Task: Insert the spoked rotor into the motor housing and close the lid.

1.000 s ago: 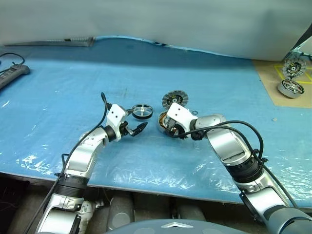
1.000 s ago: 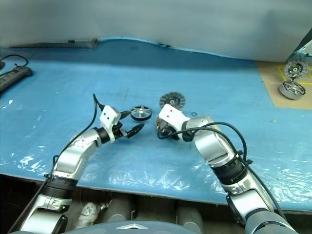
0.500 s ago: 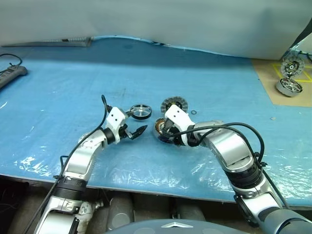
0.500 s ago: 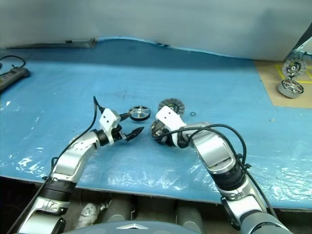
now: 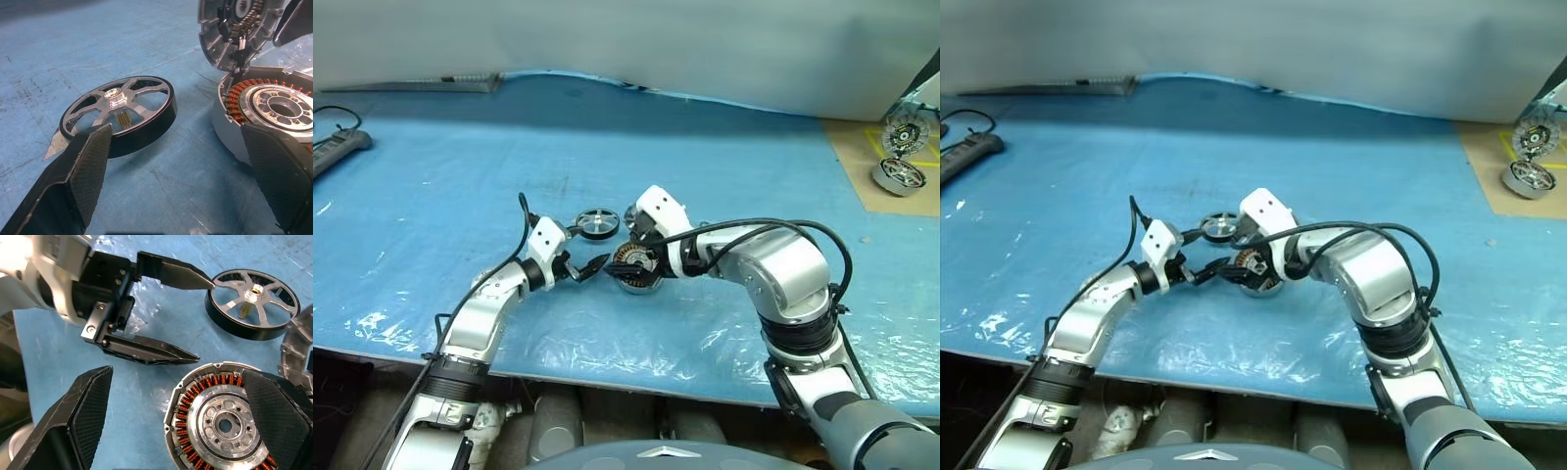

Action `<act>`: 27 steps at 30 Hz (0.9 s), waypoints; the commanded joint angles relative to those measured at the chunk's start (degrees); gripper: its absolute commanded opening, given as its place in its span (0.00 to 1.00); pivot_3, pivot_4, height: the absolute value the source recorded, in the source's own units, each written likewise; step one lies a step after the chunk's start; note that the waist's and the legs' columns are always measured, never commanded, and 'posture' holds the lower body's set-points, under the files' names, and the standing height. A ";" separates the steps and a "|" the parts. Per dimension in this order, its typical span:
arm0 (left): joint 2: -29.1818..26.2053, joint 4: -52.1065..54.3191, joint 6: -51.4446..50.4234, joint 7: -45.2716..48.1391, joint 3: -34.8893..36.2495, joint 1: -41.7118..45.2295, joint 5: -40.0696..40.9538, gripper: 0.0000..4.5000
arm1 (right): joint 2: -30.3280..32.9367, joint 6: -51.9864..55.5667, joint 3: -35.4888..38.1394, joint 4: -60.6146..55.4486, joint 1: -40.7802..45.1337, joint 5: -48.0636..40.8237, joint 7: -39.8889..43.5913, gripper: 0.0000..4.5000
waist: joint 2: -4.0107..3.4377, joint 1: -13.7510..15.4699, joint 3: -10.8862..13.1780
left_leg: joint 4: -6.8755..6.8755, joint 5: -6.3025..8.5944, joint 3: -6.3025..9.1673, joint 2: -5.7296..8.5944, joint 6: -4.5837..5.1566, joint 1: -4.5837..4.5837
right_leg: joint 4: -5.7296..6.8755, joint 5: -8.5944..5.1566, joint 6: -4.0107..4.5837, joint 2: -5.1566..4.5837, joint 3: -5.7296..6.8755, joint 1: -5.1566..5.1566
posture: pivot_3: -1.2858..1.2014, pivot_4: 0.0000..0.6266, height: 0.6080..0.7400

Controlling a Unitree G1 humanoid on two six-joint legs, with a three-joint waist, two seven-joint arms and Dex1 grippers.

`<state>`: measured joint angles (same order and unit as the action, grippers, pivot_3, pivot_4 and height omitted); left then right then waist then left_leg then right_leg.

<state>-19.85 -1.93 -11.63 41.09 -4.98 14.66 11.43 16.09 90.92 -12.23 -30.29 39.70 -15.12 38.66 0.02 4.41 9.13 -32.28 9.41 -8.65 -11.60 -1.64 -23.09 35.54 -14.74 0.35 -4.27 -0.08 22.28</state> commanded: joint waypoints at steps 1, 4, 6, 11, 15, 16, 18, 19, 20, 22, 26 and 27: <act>-0.27 0.96 0.98 1.32 0.08 -0.06 1.01 1.00 | 1.95 1.54 3.33 -3.42 0.73 -5.51 1.33 1.00 | 0.00 0.08 0.00 | 0.00 0.00 0.00 0.00 0.00 0.00 | 0.00 0.00 0.00 0.00 0.00 -0.01 | 0.52 0.24 1.00; -0.72 1.16 0.86 2.76 0.14 -0.16 1.55 1.00 | 5.46 1.58 5.63 -4.50 -1.32 -10.37 2.56 1.00 | 0.00 0.34 0.00 | 0.00 0.00 -0.01 0.01 0.00 0.00 | -0.01 0.00 -0.01 0.00 0.00 -0.01 | 0.52 0.24 1.00; -0.94 1.04 0.91 3.51 0.17 -0.14 1.69 1.00 | 7.75 1.58 7.29 -5.03 -2.48 -13.36 3.21 1.00 | 0.00 0.87 0.00 | -0.01 0.00 -0.01 0.00 0.00 0.00 | -0.01 0.00 -0.01 -0.01 0.01 -0.04 | 0.52 0.24 1.00; -1.41 0.66 1.95 4.59 0.22 -0.48 1.59 1.00 | 12.14 -0.69 14.61 -6.39 -7.30 -18.39 5.37 1.00 | -0.02 1.16 0.00 | -0.02 0.00 -0.06 -0.01 0.00 0.03 | 0.06 0.00 0.00 0.00 -0.01 -0.02 | 0.52 0.24 1.00; -1.48 0.28 2.28 4.87 0.34 -0.68 1.51 1.00 | 17.41 -18.01 17.60 -8.22 -18.04 -14.59 4.97 1.00 | -0.02 1.58 0.00 | -0.03 0.00 -0.10 0.02 0.00 0.00 | -0.01 0.00 -0.01 -0.03 0.01 -0.06 | 0.52 0.24 1.00; -1.47 0.21 2.36 4.91 0.33 -0.70 1.50 1.00 | 18.19 -21.37 18.40 -7.87 -20.64 -13.96 4.92 1.00 | -0.02 1.63 0.00 | -0.03 0.00 -0.11 0.01 0.00 0.00 | -0.03 -0.01 -0.01 -0.03 0.02 -0.07 | 0.52 0.24 1.00; -1.41 0.06 2.55 4.97 0.24 -0.79 1.48 1.00 | 19.48 -27.32 19.87 -6.57 -26.09 -13.04 5.24 1.00 | -0.03 1.48 -0.01 | -0.02 0.00 -0.13 0.01 0.00 0.00 | -0.03 -0.01 -0.02 -0.03 0.01 -0.04 | 0.52 0.24 1.00; -1.41 -0.09 2.70 5.06 0.20 -0.78 1.46 1.00 | 19.96 -30.45 20.06 -5.89 -28.58 -12.13 5.12 1.00 | -0.03 1.37 -0.01 | -0.02 0.00 -0.12 0.01 0.01 0.00 | -0.01 -0.01 -0.02 -0.03 0.00 -0.04 | 0.52 0.24 1.00; -1.40 -0.20 2.78 5.15 0.21 -0.76 1.50 1.00 | 19.80 -33.96 20.45 -5.15 -31.23 -11.10 4.67 1.00 | -0.03 1.21 -0.01 | -0.03 0.00 -0.12 -0.01 0.01 0.02 | -0.01 -0.01 -0.02 -0.02 0.00 -0.05 | 0.52 0.24 1.00; -1.44 -0.46 3.00 5.36 0.21 -0.68 1.50 1.00 | 19.20 -39.74 20.24 -3.33 -35.09 -9.02 3.35 1.00 | -0.03 1.14 -0.01 | -0.03 0.00 -0.13 -0.01 0.01 0.03 | -0.02 -0.02 -0.01 -0.02 0.01 -0.06 | 0.52 0.24 1.00; -1.31 -1.16 4.70 5.98 0.23 -0.49 1.54 1.00 | 17.20 -48.70 16.46 2.06 -37.95 -2.91 -1.62 1.00 | -0.04 0.95 -0.01 | -0.07 0.00 -0.13 0.01 0.03 0.02 | -0.03 -0.07 0.08 -0.02 -0.05 -0.02 | 0.52 0.24 1.00; -1.29 -1.27 4.97 6.04 0.22 -0.48 1.53 1.00 | 15.17 -49.99 16.45 4.18 -37.28 -1.91 -4.21 1.00 | -0.04 0.94 -0.01 | -0.08 0.00 -0.13 0.00 0.03 0.03 | -0.03 -0.14 0.19 -0.02 -0.05 -0.03 | 0.52 0.24 1.00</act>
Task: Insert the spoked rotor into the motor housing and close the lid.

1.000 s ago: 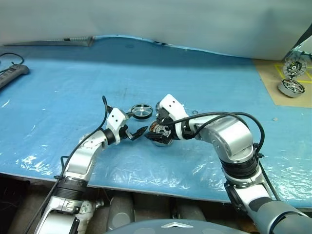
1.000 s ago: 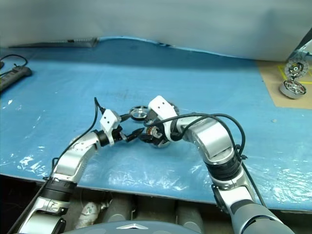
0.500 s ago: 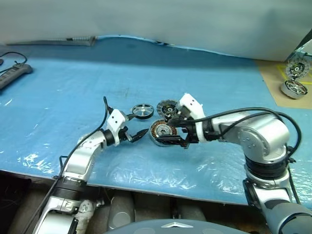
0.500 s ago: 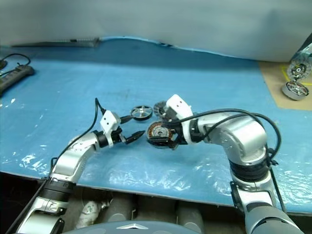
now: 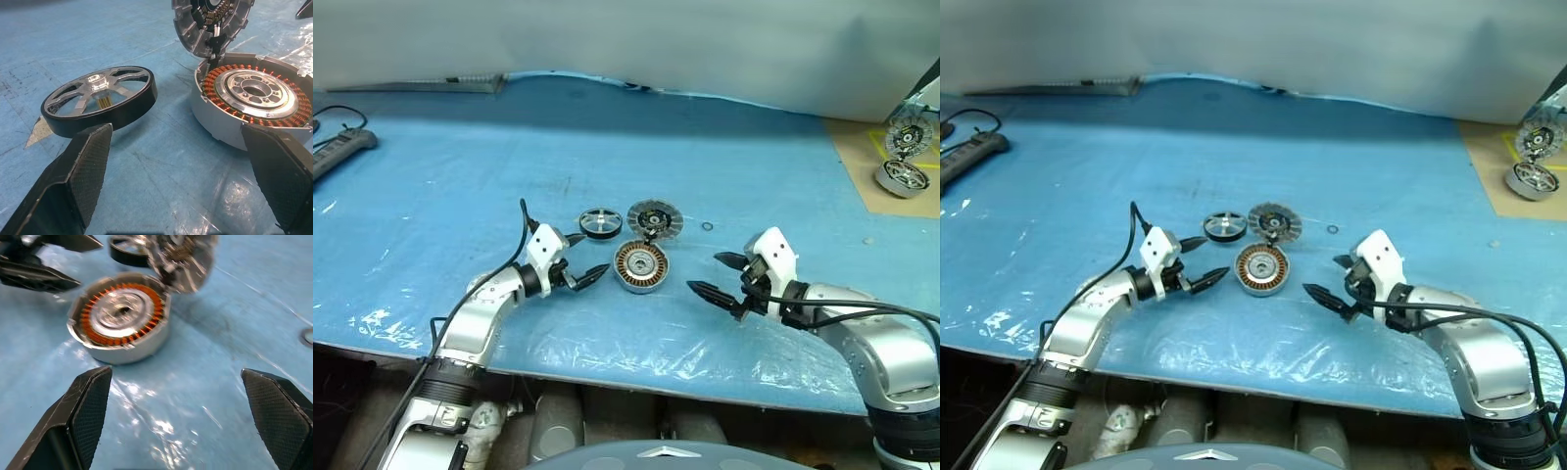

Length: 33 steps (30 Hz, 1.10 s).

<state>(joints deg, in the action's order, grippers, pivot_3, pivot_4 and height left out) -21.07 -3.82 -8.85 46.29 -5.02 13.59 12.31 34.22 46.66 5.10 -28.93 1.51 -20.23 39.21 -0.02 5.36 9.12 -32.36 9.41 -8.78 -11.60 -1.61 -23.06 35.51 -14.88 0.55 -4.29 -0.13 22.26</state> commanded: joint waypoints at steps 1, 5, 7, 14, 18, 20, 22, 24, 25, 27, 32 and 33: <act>-0.10 0.49 2.27 0.90 0.27 0.63 0.66 1.00 | -4.82 -7.03 -0.73 4.86 1.83 4.06 -7.09 1.00 | 0.00 -0.06 0.00 | 0.00 0.00 -0.01 0.00 0.00 0.00 | 0.00 -0.01 0.01 0.00 0.00 0.01 | 0.52 0.24 1.00; -0.13 0.52 2.24 1.14 0.11 0.43 0.57 1.00 | -10.90 -12.93 -0.94 13.82 5.84 9.29 -15.88 1.00 | -0.04 -0.06 -0.01 | -0.08 -0.01 -0.09 0.01 0.01 -0.06 | 0.06 -0.02 0.04 0.00 -0.03 0.06 | 0.52 0.24 1.00; -0.08 0.97 2.15 1.23 0.07 0.16 0.68 1.00 | -13.03 -15.22 -2.12 19.83 8.65 12.76 -20.34 1.00 | -0.04 -0.10 -0.01 | -0.09 -0.01 -0.13 0.01 0.01 -0.05 | 0.05 -0.02 0.04 0.00 -0.02 0.02 | 0.52 0.24 1.00; -0.30 2.45 1.56 1.31 0.28 -0.56 1.13 1.00 | -18.99 -20.00 -2.36 33.00 15.86 15.55 -26.93 1.00 | -0.05 -0.34 -0.01 | -0.06 -0.01 -0.14 0.02 0.00 -0.07 | 0.13 0.11 -0.17 0.01 -0.01 0.07 | 0.52 0.24 1.00; -0.30 2.98 1.17 1.16 0.24 -0.70 1.20 1.00 | -20.85 -21.74 -2.75 38.20 18.17 16.21 -28.49 1.00 | -0.05 -0.83 -0.02 | -0.08 -0.01 -0.14 0.01 0.00 -0.06 | 0.14 0.11 -0.18 0.01 0.00 0.04 | 0.52 0.24 1.00; -0.28 3.33 0.99 1.03 0.19 -0.73 1.17 1.00 | -21.17 -21.82 -2.88 41.00 19.02 17.11 -29.62 1.00 | -0.05 -1.16 -0.02 | -0.10 -0.01 -0.14 0.01 0.00 -0.03 | 0.16 0.11 -0.18 0.01 0.00 0.02 | 0.52 0.24 1.00; -0.26 3.74 0.66 0.90 0.24 -0.78 1.24 1.00 | -21.26 -21.04 -2.75 42.37 19.21 17.13 -29.86 1.00 | -0.05 -1.30 -0.02 | -0.12 -0.01 -0.14 0.00 0.00 0.01 | 0.17 0.11 -0.16 0.01 0.00 -0.02 | 0.52 0.24 1.00; -0.28 3.98 0.44 0.80 0.27 -0.85 1.21 1.00 | -21.03 -20.33 -2.83 43.40 19.17 17.19 -29.92 0.91 | -0.04 -1.29 -0.02 | -0.14 -0.01 -0.14 -0.01 0.00 0.06 | 0.17 0.08 -0.13 0.01 0.00 -0.08 | 0.52 0.24 1.00; -0.30 4.12 0.33 0.75 0.27 -0.91 1.19 1.00 | -20.93 -20.05 -2.81 43.78 19.16 17.25 -30.07 0.86 | -0.04 -1.28 -0.02 | -0.14 0.00 -0.14 -0.02 0.00 0.09 | 0.17 0.03 -0.04 0.00 0.01 -0.13 | 0.52 0.24 1.00; -0.31 4.35 0.07 0.69 0.27 -0.94 1.15 1.00 | -20.81 -20.11 -2.91 44.46 19.30 17.33 -30.23 0.72 | -0.04 -1.28 -0.03 | -0.14 0.00 -0.14 -0.01 0.01 0.18 | 0.15 -0.01 0.03 -0.01 0.01 -0.21 | 0.52 0.24 1.00; -0.14 4.55 -0.34 0.61 0.05 -0.62 1.01 1.00 | -21.19 -20.75 -4.21 45.96 19.89 18.16 -30.69 0.33 | 0.00 -1.29 -0.05 | -0.15 0.00 -0.14 -0.01 0.01 0.22 | 0.15 -0.02 0.04 -0.01 0.01 -0.25 | 0.52 0.24 1.00; -0.11 4.59 -0.40 0.59 0.03 -0.56 1.03 1.00 | -21.30 -20.60 -4.34 45.94 19.94 18.19 -30.67 0.25 | 0.00 -1.28 -0.05 | -0.15 0.00 -0.14 -0.02 0.01 0.24 | 0.15 -0.02 0.04 -0.01 0.00 -0.25 | 0.52 0.24 1.00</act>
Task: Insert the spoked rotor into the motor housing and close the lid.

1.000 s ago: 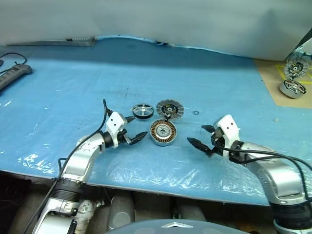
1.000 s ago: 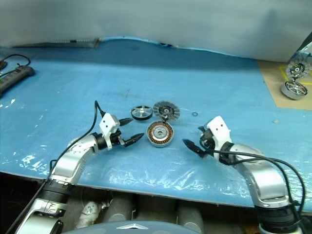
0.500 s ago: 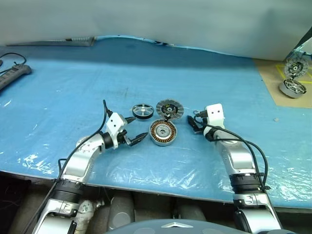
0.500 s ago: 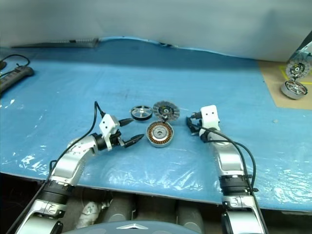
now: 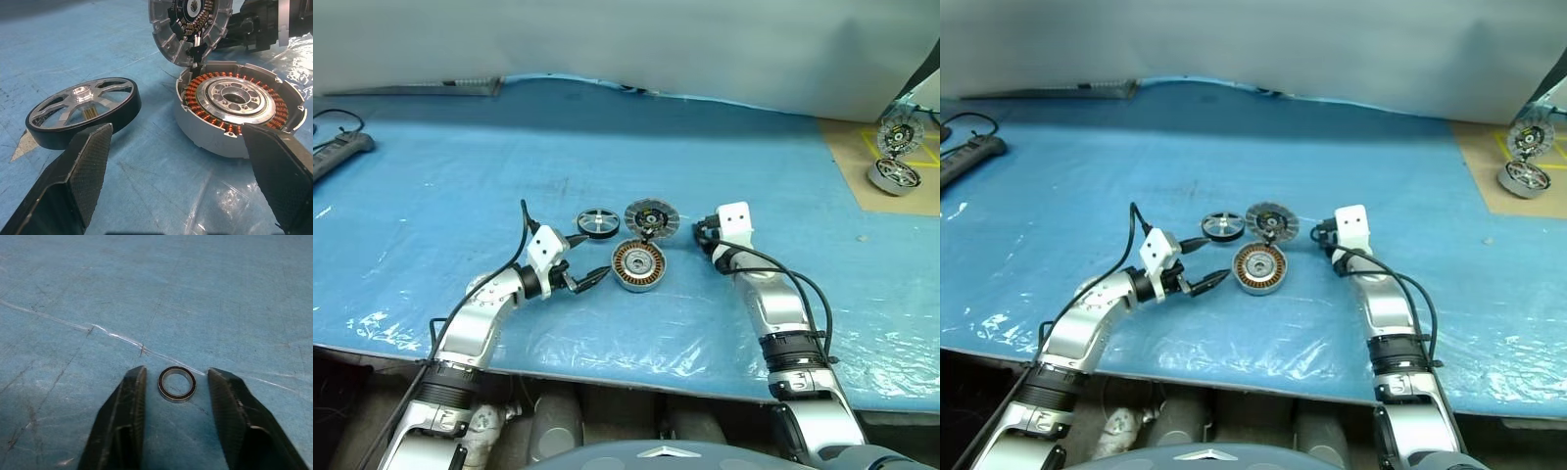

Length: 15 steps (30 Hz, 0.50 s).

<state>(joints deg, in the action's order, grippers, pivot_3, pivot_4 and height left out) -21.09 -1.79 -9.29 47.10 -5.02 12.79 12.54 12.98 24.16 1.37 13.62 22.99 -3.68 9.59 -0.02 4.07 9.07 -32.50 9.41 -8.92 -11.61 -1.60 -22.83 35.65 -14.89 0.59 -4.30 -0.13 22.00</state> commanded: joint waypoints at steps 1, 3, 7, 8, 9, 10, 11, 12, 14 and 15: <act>-0.09 2.65 -0.01 -0.26 0.03 0.23 0.79 1.00 | -0.11 2.20 -0.78 3.13 -1.64 1.69 -0.94 0.17 | 0.01 0.00 0.00 | 0.00 0.00 0.00 0.00 0.00 0.00 | 0.00 0.00 0.00 0.00 0.01 -0.01 | 0.52 0.24 1.00; -0.13 2.82 -0.12 -0.34 0.03 0.17 0.77 1.00 | 0.24 3.08 -1.19 1.90 -2.32 1.78 -0.22 0.12 | 0.02 0.00 -0.01 | 0.00 0.00 0.00 0.00 0.00 0.00 | -0.01 0.00 0.00 0.00 0.00 -0.01 | 0.52 0.24 1.00; -0.21 3.40 -0.35 -0.53 0.10 -0.28 0.77 1.00 | 2.95 5.89 -2.25 -4.84 -6.11 0.88 4.21 0.12 | 0.03 0.15 -0.01 | 0.07 0.00 0.00 0.00 0.00 -0.01 | -0.12 -0.01 -0.01 0.00 0.02 -0.02 | 0.52 0.24 1.00; -0.23 3.47 -0.36 -0.57 0.11 -0.34 0.75 1.00 | 4.36 6.26 -2.95 -7.38 -7.61 0.65 6.34 0.12 | 0.03 0.17 -0.02 | 0.07 0.00 0.00 0.00 0.00 -0.03 | -0.15 0.03 -0.07 0.01 0.02 -0.02 | 0.52 0.24 1.00; -0.27 3.63 -0.40 -0.62 0.13 -0.45 0.74 1.00 | 6.33 5.95 -3.99 -10.90 -9.70 0.33 9.27 0.12 | 0.03 0.25 -0.02 | 0.10 0.00 0.00 0.01 0.00 -0.04 | -0.17 0.07 -0.15 0.00 0.03 -0.02 | 0.52 0.24 1.00; -0.31 3.75 -0.44 -0.66 0.14 -0.53 0.74 1.00 | 7.66 5.75 -4.68 -13.31 -11.10 0.13 11.20 0.12 | 0.03 0.41 -0.02 | 0.15 0.00 0.00 0.01 0.00 -0.06 | -0.25 0.12 -0.23 0.00 0.05 -0.03 | 0.52 0.24 1.00; -0.34 3.86 -0.48 -0.68 0.15 -0.60 0.77 1.00 | 8.83 5.75 -5.18 -15.51 -12.31 -0.21 12.82 0.12 | 0.04 0.42 -0.02 | 0.22 0.00 0.01 0.01 0.00 -0.09 | -0.37 0.12 -0.25 0.00 0.07 -0.03 | 0.52 0.24 1.00; -0.37 3.90 -0.49 -0.68 0.17 -0.64 0.80 1.00 | 10.75 4.52 -5.89 -18.43 -13.98 0.00 14.75 0.12 | 0.04 0.36 -0.02 | 0.29 0.01 0.01 0.00 -0.01 -0.09 | -0.43 0.13 -0.26 0.02 0.08 -0.04 | 0.52 0.24 1.00; -0.34 3.89 -0.23 -0.65 0.14 -0.71 0.80 1.00 | 14.84 2.44 -6.54 -24.00 -17.35 -0.90 19.80 0.12 | 0.04 0.37 -0.02 | 0.36 0.01 0.01 -0.01 -0.01 -0.11 | -0.48 0.13 -0.26 0.04 0.10 0.01 | 0.52 0.24 1.00; -0.22 3.85 -0.14 -0.63 0.18 -0.72 0.93 1.00 | 16.73 1.42 -6.83 -26.15 -18.55 -1.24 22.01 0.12 | 0.04 0.37 -0.02 | 0.39 0.01 0.02 -0.02 -0.01 -0.11 | -0.52 0.12 -0.27 0.04 0.12 0.00 | 0.52 0.24 1.00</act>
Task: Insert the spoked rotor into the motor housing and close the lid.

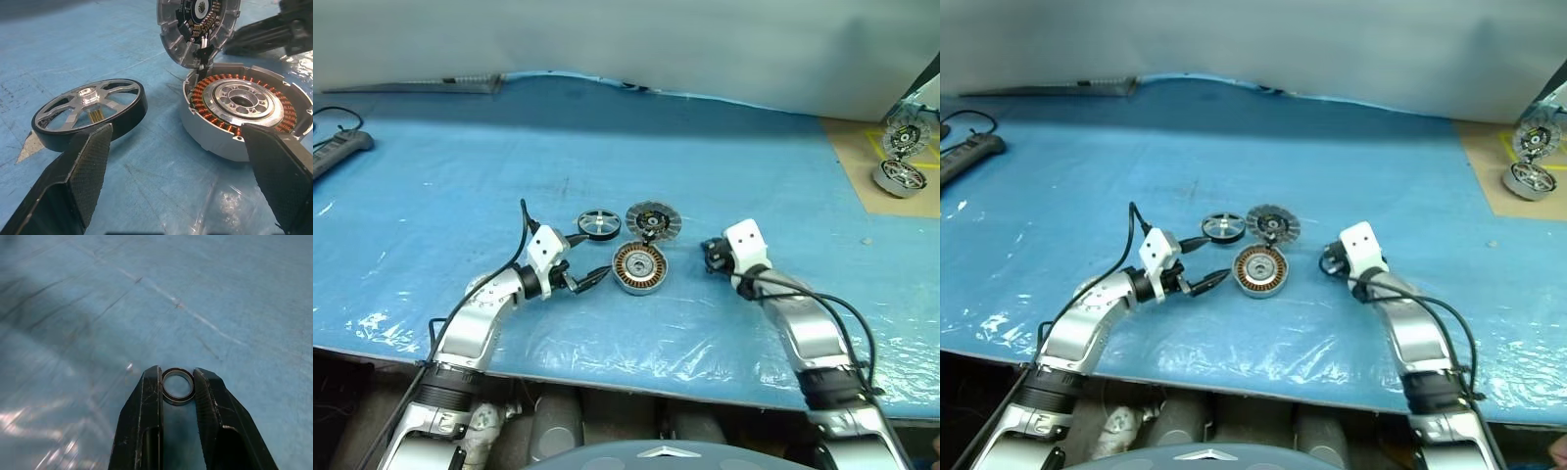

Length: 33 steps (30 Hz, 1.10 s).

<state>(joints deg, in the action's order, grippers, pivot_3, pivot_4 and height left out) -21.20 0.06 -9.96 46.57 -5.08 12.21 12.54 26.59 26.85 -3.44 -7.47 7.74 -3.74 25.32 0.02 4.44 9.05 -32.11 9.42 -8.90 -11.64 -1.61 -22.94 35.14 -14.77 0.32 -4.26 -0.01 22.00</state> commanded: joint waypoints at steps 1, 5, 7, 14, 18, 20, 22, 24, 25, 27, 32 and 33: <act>-0.02 1.99 0.57 -0.11 0.22 -0.13 0.97 1.00 | 4.89 -2.34 -2.23 -7.00 -4.19 -1.54 8.45 0.12 | 0.00 -0.03 0.00 | 0.01 0.00 0.00 -0.02 0.00 0.00 | -0.03 0.00 0.00 0.01 0.01 0.00 | 0.52 0.24 1.00; 0.08 1.77 1.26 0.23 -0.24 -0.20 0.60 1.00 | 7.81 -1.93 -1.49 -13.23 -4.30 -6.77 15.38 0.12 | -0.03 -0.54 0.03 | 0.00 0.01 0.02 -0.02 0.04 -0.04 | -0.14 -0.02 0.04 0.01 -0.06 0.06 | 0.52 0.24 1.00; -0.05 1.45 2.11 0.42 -0.57 -0.26 0.07 1.00 | 7.66 -0.34 -1.10 -15.25 -2.61 -9.35 17.16 0.12 | -0.04 -0.57 0.03 | -0.01 0.02 0.02 -0.02 0.06 -0.03 | -0.13 -0.12 0.21 0.02 -0.10 0.07 | 0.52 0.24 1.00; -0.33 0.85 3.88 0.43 -1.00 -0.57 -0.52 1.00 | 3.98 3.30 -5.83 -16.16 4.36 -10.98 17.53 0.12 | -0.04 -0.45 0.03 | -0.06 0.01 0.00 -0.03 0.06 -0.12 | -0.13 -0.11 0.21 0.01 -0.06 0.09 | 0.52 0.24 1.00; -0.65 0.94 4.40 0.43 -1.03 -0.94 -0.57 1.00 | 1.65 3.54 -9.81 -14.02 6.51 -9.06 16.99 0.12 | -0.04 -0.46 0.03 | -0.04 0.00 -0.02 -0.03 0.05 -0.22 | -0.11 0.00 0.03 0.02 -0.02 0.17 | 0.52 0.24 1.00; -0.85 1.06 4.44 0.41 -0.95 -1.08 -0.54 1.00 | 0.33 3.86 -10.98 -12.58 7.51 -8.59 16.35 0.12 | -0.04 -0.45 0.03 | -0.04 0.00 -0.04 -0.03 0.04 -0.23 | -0.10 0.00 0.03 0.01 -0.02 0.17 | 0.52 0.24 1.00; -1.20 1.32 4.34 0.39 -0.94 -1.37 -0.61 1.00 | -0.55 3.27 -11.98 -11.27 8.16 -7.81 16.10 0.12 | -0.04 -0.44 0.03 | -0.05 0.00 -0.04 -0.03 0.04 -0.22 | -0.07 -0.01 0.04 0.01 -0.02 0.18 | 0.52 0.24 1.00; -1.43 1.59 4.22 0.35 -0.88 -1.67 -0.51 1.00 | -1.68 3.05 -12.26 -9.77 8.84 -7.36 15.39 0.12 | -0.04 -0.45 0.03 | -0.06 0.00 -0.04 -0.03 0.04 -0.20 | -0.04 -0.05 0.13 0.01 -0.02 0.17 | 0.52 0.24 1.00; -1.49 1.66 4.17 0.29 -0.89 -1.77 -0.47 1.00 | -2.20 2.92 -12.27 -8.82 9.21 -6.97 14.87 0.12 | -0.04 -0.47 0.03 | -0.07 0.00 -0.04 -0.03 0.04 -0.20 | -0.03 -0.08 0.17 0.01 -0.03 0.17 | 0.52 0.24 1.00; -1.55 1.74 4.14 0.19 -0.92 -1.86 -0.46 1.00 | -2.78 2.69 -12.26 -7.59 9.59 -6.39 14.31 0.12 | -0.04 -0.47 0.03 | -0.08 0.00 -0.04 -0.03 0.04 -0.20 | -0.01 -0.08 0.17 0.01 -0.04 0.18 | 0.52 0.24 1.00; -1.37 1.85 4.16 -0.10 -0.92 -1.99 -0.41 1.00 | -3.30 2.62 -12.05 -5.63 9.38 -6.28 14.25 0.12 | -0.04 -0.46 0.03 | -0.11 0.00 -0.04 -0.03 0.03 -0.20 | 0.05 0.00 0.03 0.01 -0.04 0.19 | 0.52 0.24 1.00; -1.35 1.83 4.17 -0.13 -0.93 -1.98 -0.40 1.00 | -3.24 2.61 -12.05 -5.51 9.19 -6.35 14.43 0.12 | -0.04 -0.46 0.03 | -0.11 0.00 -0.04 -0.03 0.03 -0.20 | 0.06 0.00 0.03 0.01 -0.04 0.19 | 0.52 0.24 1.00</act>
<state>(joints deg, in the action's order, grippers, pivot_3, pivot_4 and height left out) -22.35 0.07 -6.71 46.60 -6.32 10.48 11.72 23.61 30.44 -16.07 -11.89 16.78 -9.76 39.65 -0.02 3.99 9.09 -32.22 9.41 -8.95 -11.66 -1.58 -23.14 35.20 -14.77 0.35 -4.25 -0.05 22.20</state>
